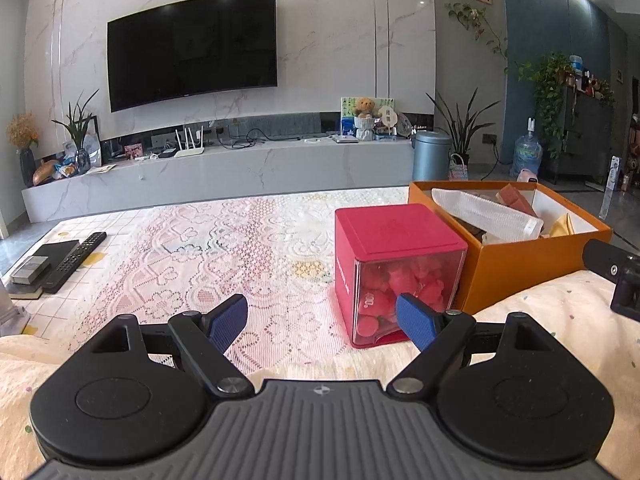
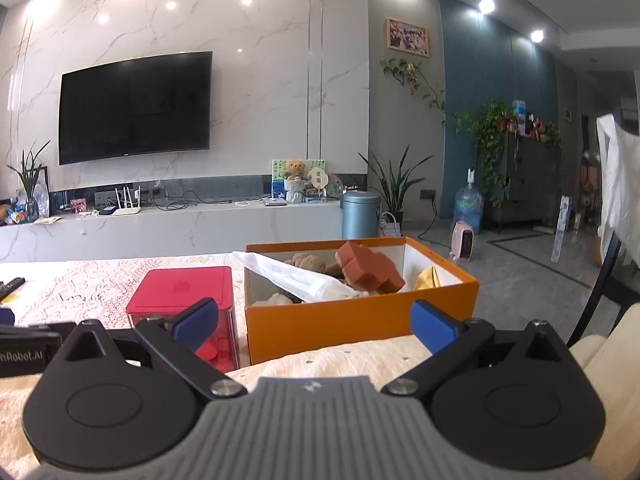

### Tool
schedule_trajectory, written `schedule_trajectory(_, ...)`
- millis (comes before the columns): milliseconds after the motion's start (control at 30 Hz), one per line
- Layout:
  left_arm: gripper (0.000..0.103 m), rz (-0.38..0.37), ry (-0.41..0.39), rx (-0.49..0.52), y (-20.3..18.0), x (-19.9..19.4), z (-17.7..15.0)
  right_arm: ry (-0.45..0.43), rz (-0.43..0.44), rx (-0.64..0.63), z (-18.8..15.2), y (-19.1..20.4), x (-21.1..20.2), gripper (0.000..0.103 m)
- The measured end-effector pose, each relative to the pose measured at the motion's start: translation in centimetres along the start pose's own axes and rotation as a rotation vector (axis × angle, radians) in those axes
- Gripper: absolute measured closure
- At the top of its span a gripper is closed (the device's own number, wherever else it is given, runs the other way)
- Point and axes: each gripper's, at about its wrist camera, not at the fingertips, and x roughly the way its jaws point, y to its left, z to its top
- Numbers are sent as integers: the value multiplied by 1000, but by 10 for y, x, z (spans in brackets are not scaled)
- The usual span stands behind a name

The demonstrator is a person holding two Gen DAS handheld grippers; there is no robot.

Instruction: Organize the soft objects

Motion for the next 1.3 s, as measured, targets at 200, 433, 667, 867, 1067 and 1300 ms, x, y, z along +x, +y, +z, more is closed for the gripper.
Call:
schedule_trajectory(200,4,-2,5,-6,1,-2,2,19,4,8,-1,1,4,3)
schedule_trajectory(433,4,0,4,-6,0,-3,3,11,3,6,-3,2,3,3)
schedule_trajectory(667,4,3,4,-4,1,-4,5,11,2,5,-3,2,3,3)
schedule_trajectory(867,4,5,6,-4,1,-4,4,15,3,2,-1,2,2,3)
schedule_trajectory(1067,4,5,14,-5,1,-4,4,21,5,1,0,2,2,3)
schedule_trajectory(1300,4,6,14,-6,1,-4,4,22,5,-1,0,2,1,3)
